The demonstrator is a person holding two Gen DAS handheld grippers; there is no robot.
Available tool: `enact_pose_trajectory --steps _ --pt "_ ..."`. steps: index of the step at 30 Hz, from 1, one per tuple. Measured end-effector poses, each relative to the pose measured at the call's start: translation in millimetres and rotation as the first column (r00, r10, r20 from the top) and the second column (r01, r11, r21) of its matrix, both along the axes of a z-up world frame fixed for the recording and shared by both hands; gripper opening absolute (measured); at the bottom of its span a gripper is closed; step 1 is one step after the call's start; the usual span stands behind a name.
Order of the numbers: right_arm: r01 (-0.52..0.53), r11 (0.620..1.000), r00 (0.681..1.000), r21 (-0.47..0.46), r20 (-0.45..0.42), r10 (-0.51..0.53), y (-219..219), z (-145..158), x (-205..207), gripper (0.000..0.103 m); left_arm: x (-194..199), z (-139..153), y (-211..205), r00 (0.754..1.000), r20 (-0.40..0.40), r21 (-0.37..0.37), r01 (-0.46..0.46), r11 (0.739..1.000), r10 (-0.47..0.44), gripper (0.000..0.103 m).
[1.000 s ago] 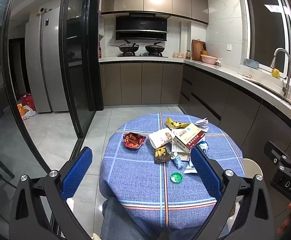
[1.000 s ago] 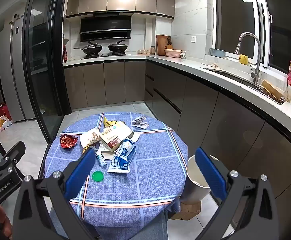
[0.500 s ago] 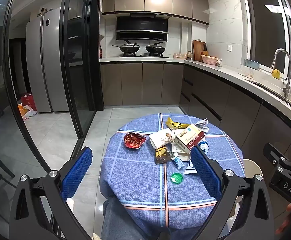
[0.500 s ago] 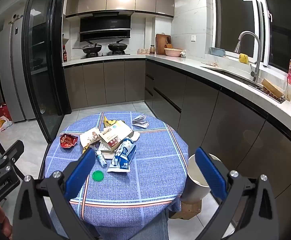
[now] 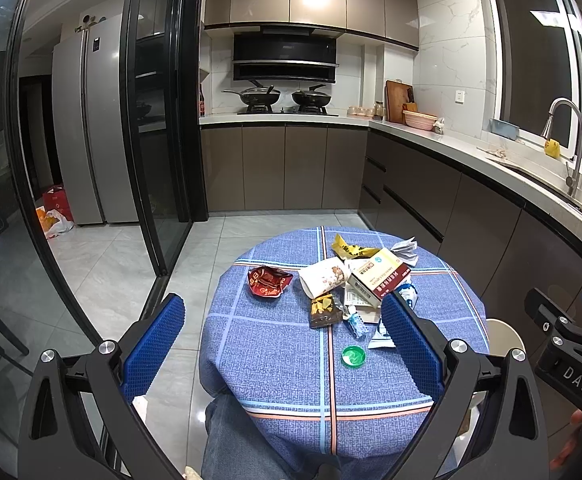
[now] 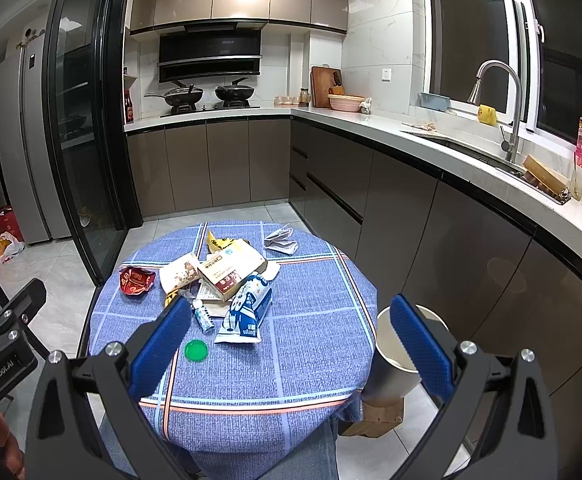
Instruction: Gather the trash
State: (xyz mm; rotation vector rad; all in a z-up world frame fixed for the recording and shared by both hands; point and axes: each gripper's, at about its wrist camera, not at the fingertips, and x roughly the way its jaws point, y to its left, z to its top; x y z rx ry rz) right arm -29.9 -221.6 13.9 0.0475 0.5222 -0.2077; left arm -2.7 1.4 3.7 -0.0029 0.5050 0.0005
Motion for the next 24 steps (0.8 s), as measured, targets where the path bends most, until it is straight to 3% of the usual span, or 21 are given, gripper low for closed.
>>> enact_pose_trajectory --steps 24 --pt "0.002 1.0 1.0 0.002 -0.002 -0.002 -0.3 -1.2 1.5 0.1 -2.5 3.2 -1.5 1.0 -0.002 -0.002 0.003 1.0 -0.003 0.095"
